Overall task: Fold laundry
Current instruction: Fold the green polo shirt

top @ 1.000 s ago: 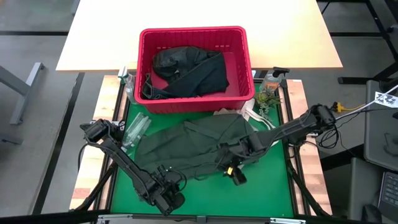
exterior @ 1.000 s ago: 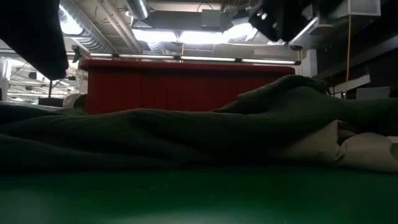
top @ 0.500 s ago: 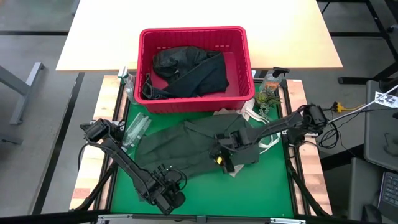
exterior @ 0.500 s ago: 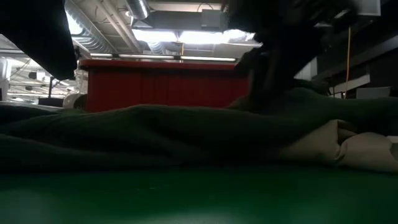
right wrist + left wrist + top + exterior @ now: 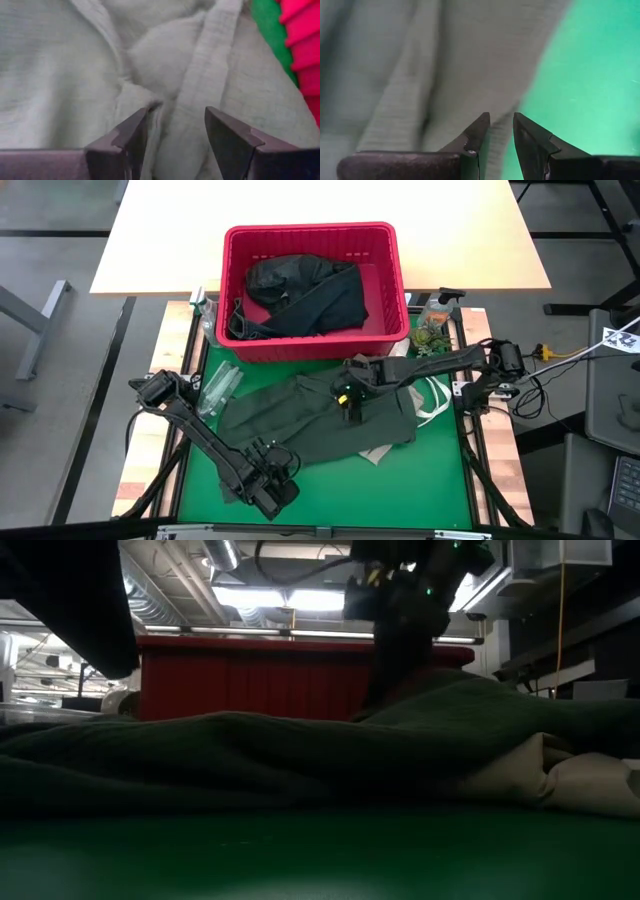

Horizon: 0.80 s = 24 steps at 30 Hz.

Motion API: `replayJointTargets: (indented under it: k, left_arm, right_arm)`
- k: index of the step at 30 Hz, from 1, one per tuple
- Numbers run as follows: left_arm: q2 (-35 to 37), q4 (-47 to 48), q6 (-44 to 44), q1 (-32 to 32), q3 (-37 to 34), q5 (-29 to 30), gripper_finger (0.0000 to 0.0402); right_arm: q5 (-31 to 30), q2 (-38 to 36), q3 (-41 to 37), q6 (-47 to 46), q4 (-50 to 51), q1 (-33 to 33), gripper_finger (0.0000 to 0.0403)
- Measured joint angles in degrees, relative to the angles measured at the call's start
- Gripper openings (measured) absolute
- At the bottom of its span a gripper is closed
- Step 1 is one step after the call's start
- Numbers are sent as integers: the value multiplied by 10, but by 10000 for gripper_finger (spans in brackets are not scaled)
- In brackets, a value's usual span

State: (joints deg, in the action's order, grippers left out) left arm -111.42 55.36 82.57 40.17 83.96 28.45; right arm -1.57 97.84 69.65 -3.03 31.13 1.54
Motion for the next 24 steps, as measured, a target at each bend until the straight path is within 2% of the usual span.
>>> replayJointTargets:
  k: [4,11,18,24]
  left_arm:
    - [0,25,35,-10,-7,-9,80]
    - [0,3,60,-26,-65,-28,80]
    - [0,24,79,-39,-98,-30,80]
    - [0,96,114,-38,-99,-31,80]
  right_arm:
    - [40,-24,31,3,41,-10,195]
    - [52,-68,70,3,105,-71,195]
    - [53,-64,72,3,144,-154,195]
    - [53,-55,72,3,167,-217,195]
